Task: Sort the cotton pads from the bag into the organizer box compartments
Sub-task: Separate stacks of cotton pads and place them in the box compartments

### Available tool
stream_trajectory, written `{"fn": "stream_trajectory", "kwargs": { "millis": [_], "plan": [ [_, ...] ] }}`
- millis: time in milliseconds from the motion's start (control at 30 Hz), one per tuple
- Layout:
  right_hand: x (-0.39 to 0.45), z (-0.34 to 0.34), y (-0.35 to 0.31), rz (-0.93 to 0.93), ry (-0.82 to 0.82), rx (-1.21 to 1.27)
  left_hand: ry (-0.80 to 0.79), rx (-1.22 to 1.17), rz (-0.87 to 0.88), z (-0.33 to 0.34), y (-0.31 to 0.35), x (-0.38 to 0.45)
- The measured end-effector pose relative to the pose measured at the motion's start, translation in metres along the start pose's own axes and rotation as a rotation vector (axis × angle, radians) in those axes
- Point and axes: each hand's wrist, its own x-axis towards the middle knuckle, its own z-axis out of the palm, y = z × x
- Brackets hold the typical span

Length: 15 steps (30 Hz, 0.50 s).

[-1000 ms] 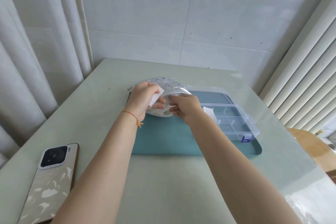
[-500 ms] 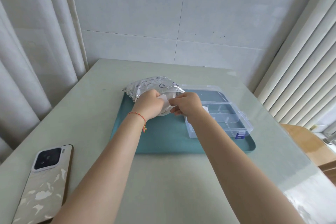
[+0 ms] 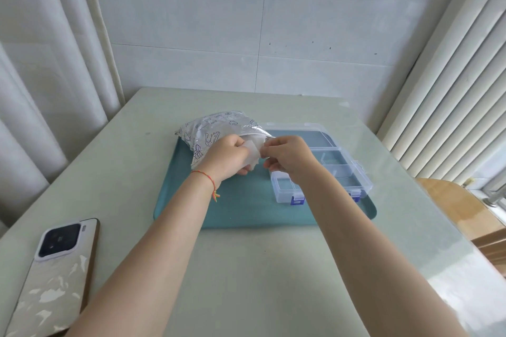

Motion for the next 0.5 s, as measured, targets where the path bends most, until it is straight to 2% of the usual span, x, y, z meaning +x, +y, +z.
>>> {"fn": "stream_trajectory", "kwargs": {
  "millis": [167,300,500],
  "plan": [
    [-0.003,-0.015,-0.001,0.015,-0.016,-0.07,0.109,0.11,-0.012,-0.001,-0.011,0.008],
    [-0.008,-0.038,-0.004,0.022,-0.083,-0.197,0.1,0.162,-0.003,0.003,-0.01,0.005],
    [-0.017,-0.058,-0.01,-0.027,-0.101,-0.424,0.03,0.034,-0.014,0.01,-0.005,-0.002]
  ]
}}
